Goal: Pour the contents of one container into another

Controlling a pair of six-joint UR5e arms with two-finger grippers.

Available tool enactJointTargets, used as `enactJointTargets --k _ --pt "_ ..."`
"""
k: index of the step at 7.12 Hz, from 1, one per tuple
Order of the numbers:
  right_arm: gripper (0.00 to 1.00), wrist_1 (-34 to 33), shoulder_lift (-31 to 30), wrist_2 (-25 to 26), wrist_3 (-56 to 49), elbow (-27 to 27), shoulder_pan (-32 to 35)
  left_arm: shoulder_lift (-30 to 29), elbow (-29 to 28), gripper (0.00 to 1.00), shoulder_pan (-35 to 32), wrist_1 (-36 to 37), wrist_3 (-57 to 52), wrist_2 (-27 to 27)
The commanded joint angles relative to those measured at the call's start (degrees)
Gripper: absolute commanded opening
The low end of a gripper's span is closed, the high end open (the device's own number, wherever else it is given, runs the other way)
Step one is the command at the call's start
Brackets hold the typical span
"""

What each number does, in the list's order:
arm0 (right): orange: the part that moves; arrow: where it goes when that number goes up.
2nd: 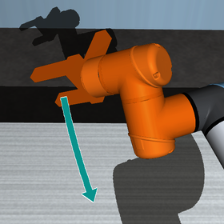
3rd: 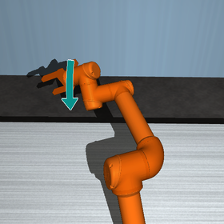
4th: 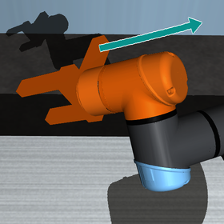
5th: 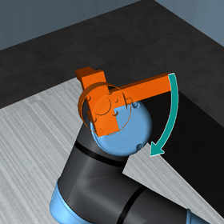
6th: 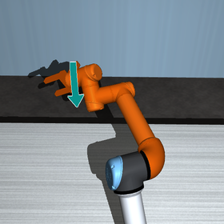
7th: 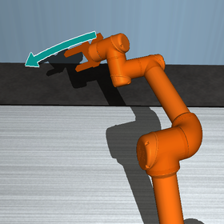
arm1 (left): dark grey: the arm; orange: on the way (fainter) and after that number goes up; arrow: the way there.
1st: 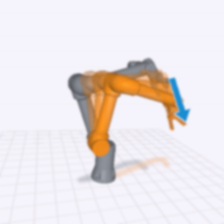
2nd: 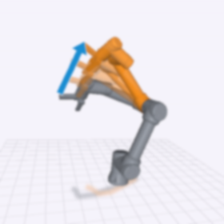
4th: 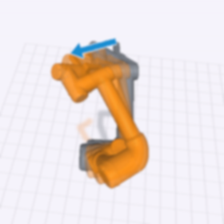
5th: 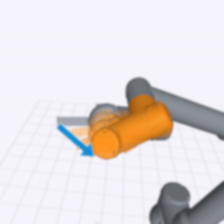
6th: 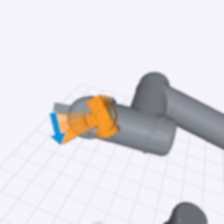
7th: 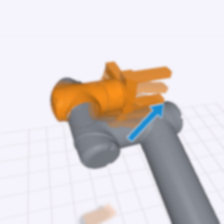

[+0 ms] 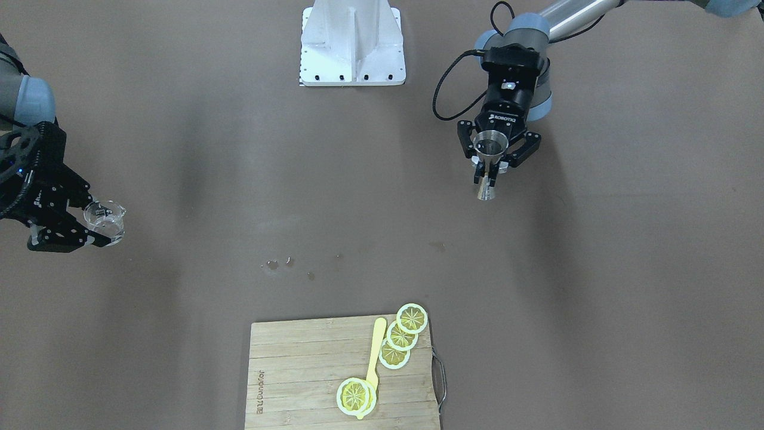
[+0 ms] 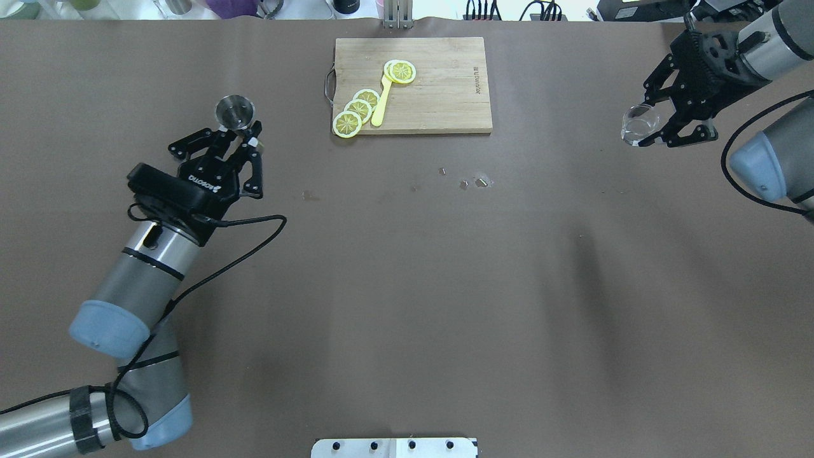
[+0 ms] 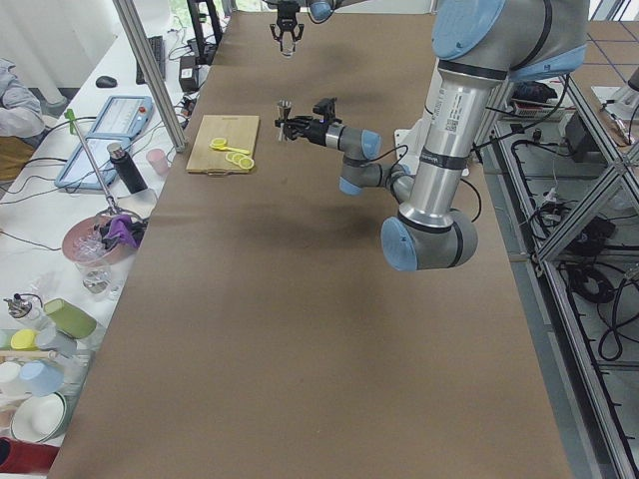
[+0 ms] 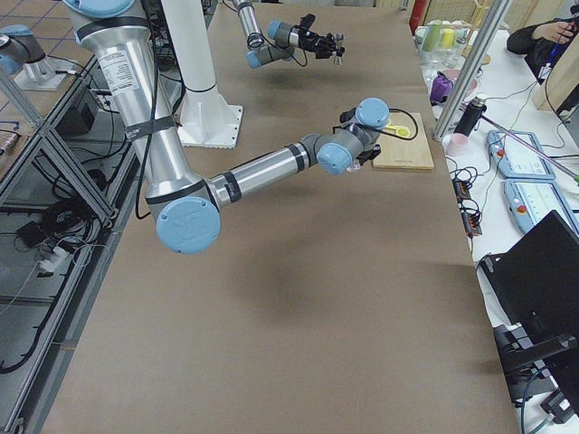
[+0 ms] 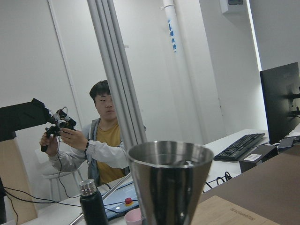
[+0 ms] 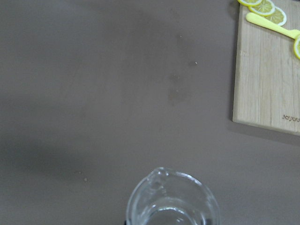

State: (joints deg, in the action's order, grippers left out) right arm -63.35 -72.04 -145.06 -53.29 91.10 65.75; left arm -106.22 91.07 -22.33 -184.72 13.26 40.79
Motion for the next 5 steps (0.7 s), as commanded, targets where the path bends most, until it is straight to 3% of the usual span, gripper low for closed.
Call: enactJointTargets --k 1,2,3,5 --pt "0.00 5.34 -0.38 -1.53 0.65 -4.42 0.61 6.63 -0.36 0.00 0.09 -3.54 -0.08 -0.02" --pt "0.00 5.34 -0.55 -2.15 0.56 -4.87 0.78 9.08 -0.28 0.00 0.18 -3.46 0.01 0.16" --pt "0.00 11.00 -1.34 -2.68 1.34 -8.10 1.48 15.89 -0.62 0.00 0.36 -5.98 1.40 -0.01" --pt "0.00 25.48 -2.22 -3.21 14.03 -13.90 1.58 21.56 -5.08 0.00 0.53 -12.76 8.83 -0.53"
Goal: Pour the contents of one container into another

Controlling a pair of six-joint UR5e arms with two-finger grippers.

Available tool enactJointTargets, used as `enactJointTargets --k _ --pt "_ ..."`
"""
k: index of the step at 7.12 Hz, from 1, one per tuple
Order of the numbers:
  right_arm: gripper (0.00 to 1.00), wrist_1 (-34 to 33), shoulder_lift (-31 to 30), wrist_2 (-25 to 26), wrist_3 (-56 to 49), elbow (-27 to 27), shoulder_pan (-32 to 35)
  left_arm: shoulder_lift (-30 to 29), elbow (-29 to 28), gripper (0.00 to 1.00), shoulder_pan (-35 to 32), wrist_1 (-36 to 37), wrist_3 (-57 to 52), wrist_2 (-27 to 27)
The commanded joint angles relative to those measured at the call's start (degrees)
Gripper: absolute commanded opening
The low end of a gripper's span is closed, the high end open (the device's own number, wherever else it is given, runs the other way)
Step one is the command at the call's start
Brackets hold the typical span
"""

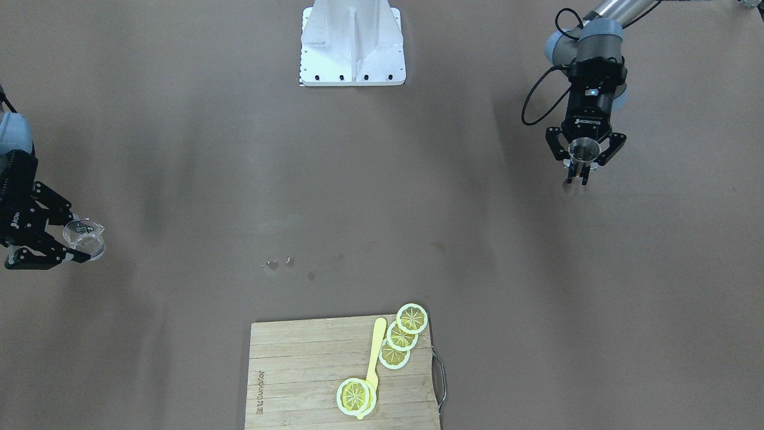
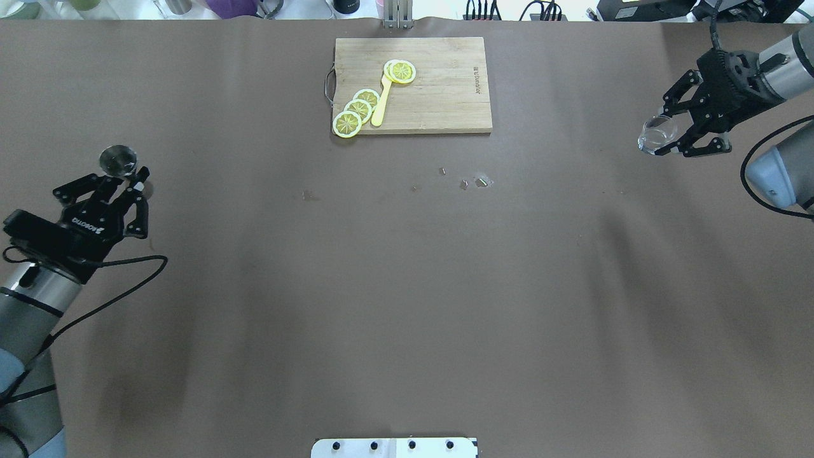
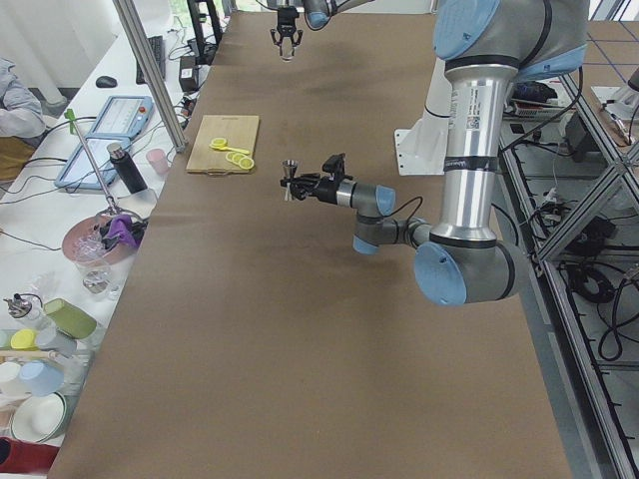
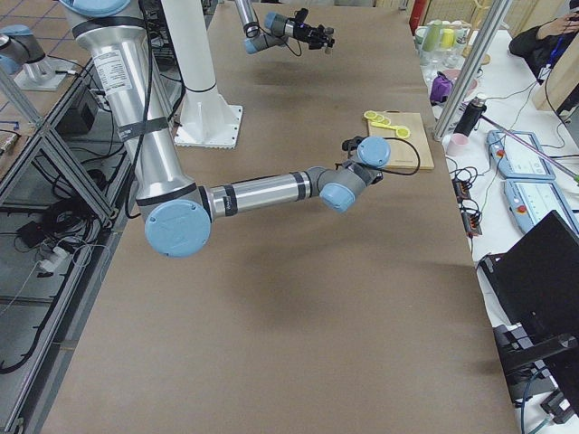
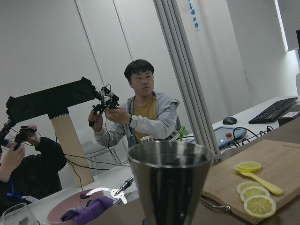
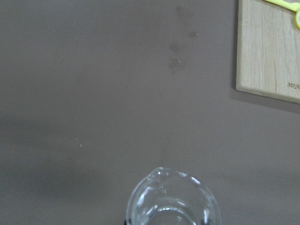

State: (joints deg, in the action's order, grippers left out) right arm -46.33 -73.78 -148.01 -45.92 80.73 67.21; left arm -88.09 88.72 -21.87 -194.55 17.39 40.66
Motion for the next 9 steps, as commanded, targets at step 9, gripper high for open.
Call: enactJointTargets --k 9 --pt "0.00 49.32 -1.10 4.84 31.76 -22.10 -3.75 19.80 -7.52 0.00 13.88 25.22 65.24 -26.07"
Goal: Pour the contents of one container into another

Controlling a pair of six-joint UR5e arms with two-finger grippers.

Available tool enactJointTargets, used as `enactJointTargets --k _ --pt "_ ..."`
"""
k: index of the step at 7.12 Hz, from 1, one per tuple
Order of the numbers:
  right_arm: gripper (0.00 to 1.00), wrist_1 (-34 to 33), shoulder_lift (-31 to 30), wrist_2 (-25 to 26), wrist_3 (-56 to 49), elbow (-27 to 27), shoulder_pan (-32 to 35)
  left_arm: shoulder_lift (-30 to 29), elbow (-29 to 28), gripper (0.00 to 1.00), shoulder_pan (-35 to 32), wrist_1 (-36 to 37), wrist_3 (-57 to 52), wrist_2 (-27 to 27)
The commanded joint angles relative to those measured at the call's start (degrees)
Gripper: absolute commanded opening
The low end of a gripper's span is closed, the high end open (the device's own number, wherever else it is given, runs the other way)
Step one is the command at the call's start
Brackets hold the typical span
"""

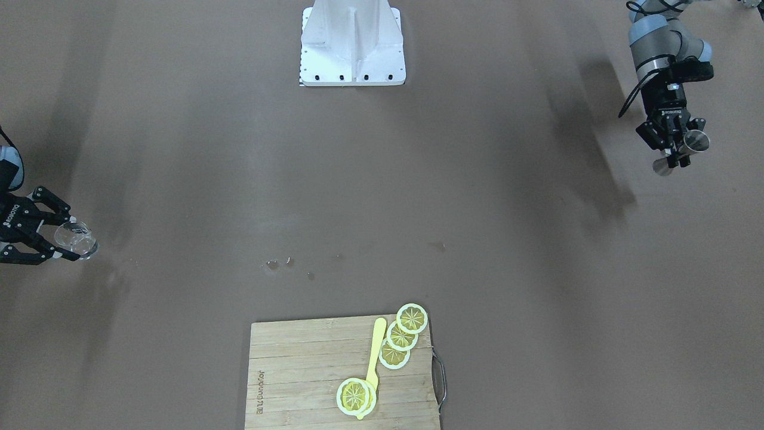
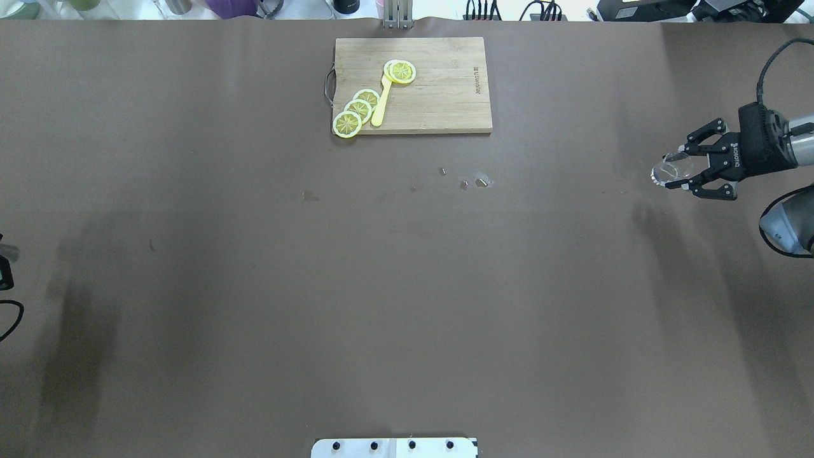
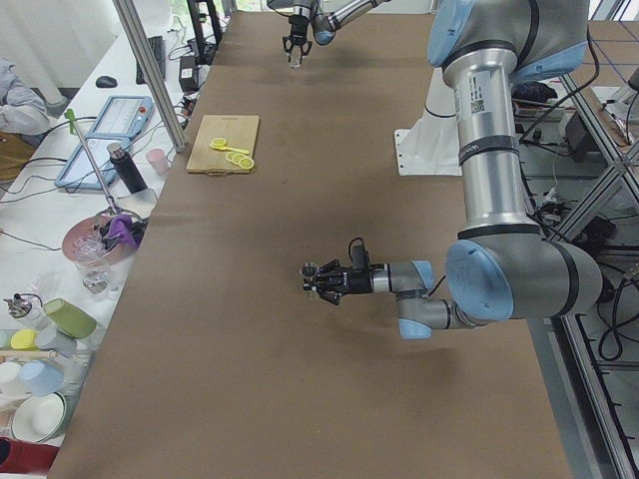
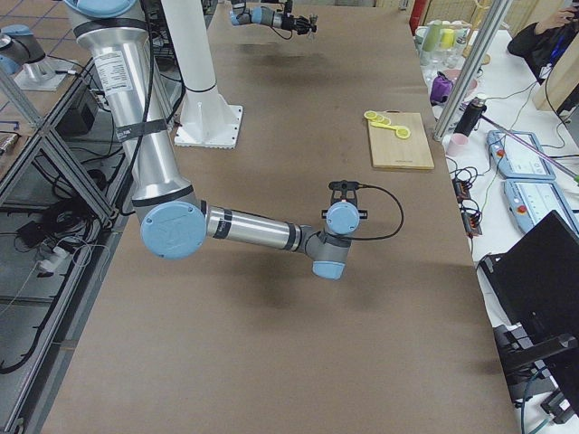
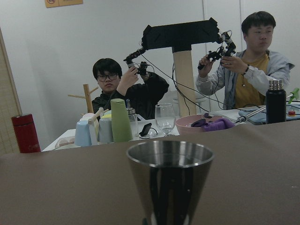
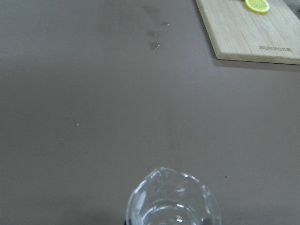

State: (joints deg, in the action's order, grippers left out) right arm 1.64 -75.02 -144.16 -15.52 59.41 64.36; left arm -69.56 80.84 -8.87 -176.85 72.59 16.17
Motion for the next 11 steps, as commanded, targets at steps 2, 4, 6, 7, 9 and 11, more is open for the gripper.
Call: enactJointTargets --k 2,4,6,7,9,11 --pt "0.00 3.44 0.75 4.22 4.26 -1.13 -2.91 1.35 1.51 0.00 0.70 21.56 22.79 -5.42" --pt "0.00 7.92 0.93 6.87 4.27 -3.68 -4.50 0.92 2.56 0.00 0.44 34.67 34.59 -7.55" --pt "0.00 8.91 1.19 9.33 4.27 -4.83 -4.95 -3.79 4.06 0.00 -2.00 43.84 37.53 -10.00" --pt "0.00 8.91 1.28 9.42 4.27 -4.91 -4.95 -5.92 4.41 0.00 -4.90 46.66 37.71 -9.23" --pt "0.00 8.91 1.28 9.60 4.27 -5.44 -5.03 -12.94 4.50 0.00 -9.73 55.79 37.80 -5.64" --pt "0.00 8.91 1.28 9.78 4.53 -5.79 -5.04 -15.60 4.50 0.00 -13.25 57.05 37.97 -1.43"
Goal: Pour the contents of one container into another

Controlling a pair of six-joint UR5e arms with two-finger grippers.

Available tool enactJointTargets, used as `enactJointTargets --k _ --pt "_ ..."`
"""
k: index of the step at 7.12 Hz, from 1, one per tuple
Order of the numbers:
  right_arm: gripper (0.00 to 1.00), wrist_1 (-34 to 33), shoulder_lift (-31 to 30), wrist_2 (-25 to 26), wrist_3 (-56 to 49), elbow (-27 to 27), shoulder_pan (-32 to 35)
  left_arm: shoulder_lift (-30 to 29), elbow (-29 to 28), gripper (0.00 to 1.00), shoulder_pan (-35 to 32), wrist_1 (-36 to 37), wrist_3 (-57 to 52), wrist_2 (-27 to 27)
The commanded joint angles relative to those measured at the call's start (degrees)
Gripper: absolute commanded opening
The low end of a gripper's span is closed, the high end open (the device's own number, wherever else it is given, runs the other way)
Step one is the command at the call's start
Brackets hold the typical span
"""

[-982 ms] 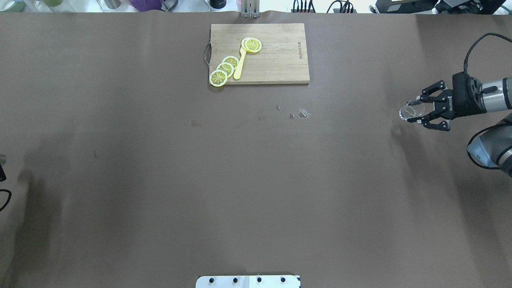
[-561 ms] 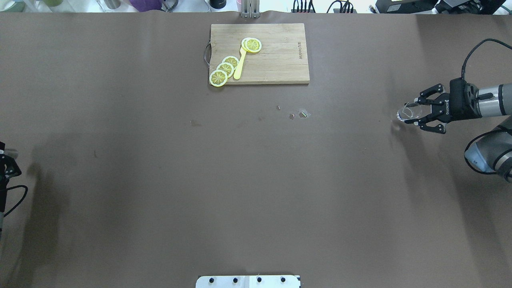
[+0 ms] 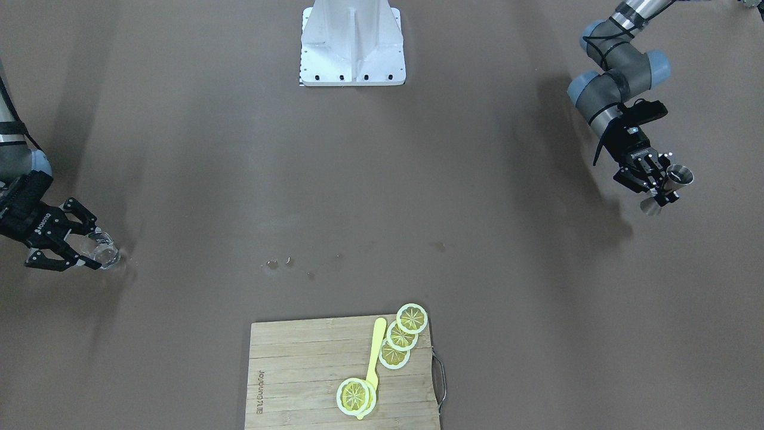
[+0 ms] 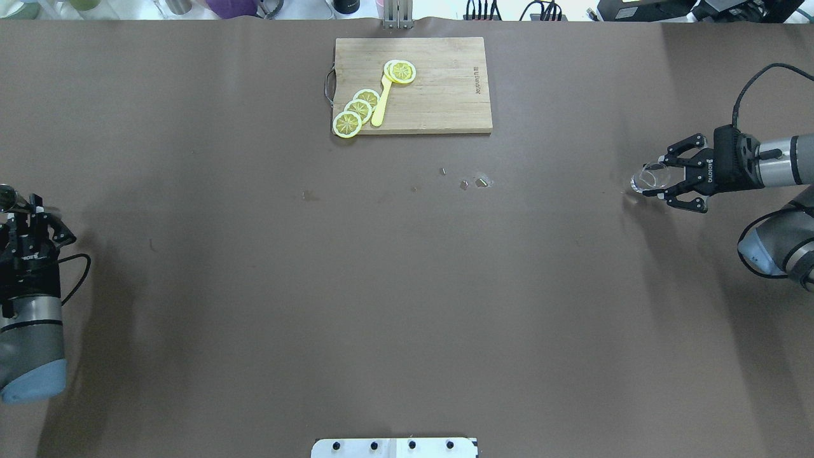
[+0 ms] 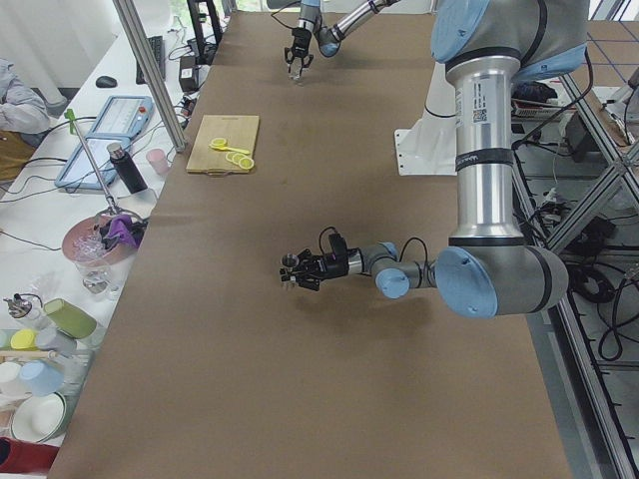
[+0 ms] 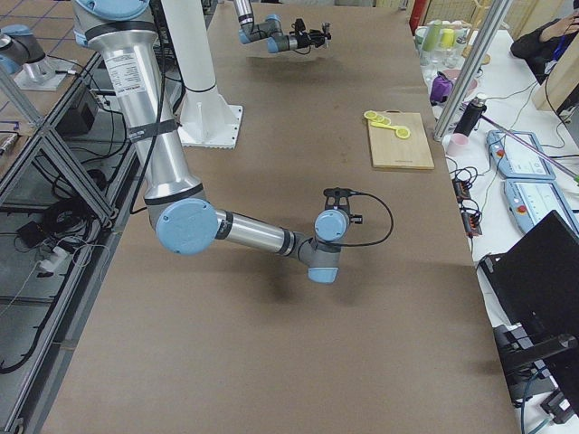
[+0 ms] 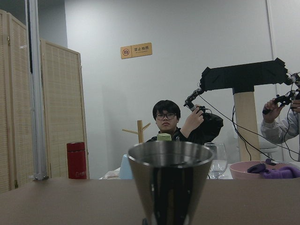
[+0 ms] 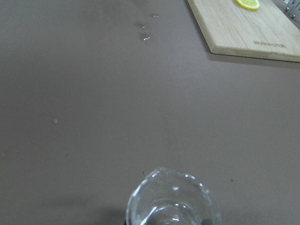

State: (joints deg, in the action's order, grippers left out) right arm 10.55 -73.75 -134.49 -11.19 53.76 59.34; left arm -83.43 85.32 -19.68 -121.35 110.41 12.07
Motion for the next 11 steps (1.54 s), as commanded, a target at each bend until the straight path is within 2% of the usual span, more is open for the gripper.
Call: enactJointTargets --k 1,2,3,4,6,7,10,11 --pt "0.00 0.00 0.09 0.10 1.68 -0.15 -0.02 -2.51 0.02 0.00 -4.73 1.64 3.37 4.43" --pt "0.41 0.00 0.09 0.02 3.44 -0.06 0.07 -2.61 -0.42 0.00 -5.19 3.55 6.62 4.62" --pt "0.59 0.70 0.09 0.10 4.06 -0.06 -0.02 -3.13 -2.16 0.00 -5.45 4.53 7.87 5.58" --pt "0.69 1.23 0.01 0.02 4.24 -0.06 -0.02 -4.09 -2.53 0.00 -5.72 5.15 9.19 5.85" --pt "0.79 2.02 -0.17 0.10 4.33 -0.15 -0.02 -5.94 -4.81 0.00 -5.72 5.94 10.34 5.86" --pt "0.99 2.11 -0.08 0.02 4.25 -0.06 -0.02 -6.65 -5.95 0.00 -5.72 6.03 10.43 5.86" --pt "1.00 2.20 0.09 0.10 4.33 0.81 0.59 -7.80 -7.10 0.02 -5.63 6.12 10.43 5.86" --pt "1.00 2.20 0.88 0.02 4.33 0.82 2.42 -7.88 -7.02 0.13 -5.63 6.12 10.43 5.86"
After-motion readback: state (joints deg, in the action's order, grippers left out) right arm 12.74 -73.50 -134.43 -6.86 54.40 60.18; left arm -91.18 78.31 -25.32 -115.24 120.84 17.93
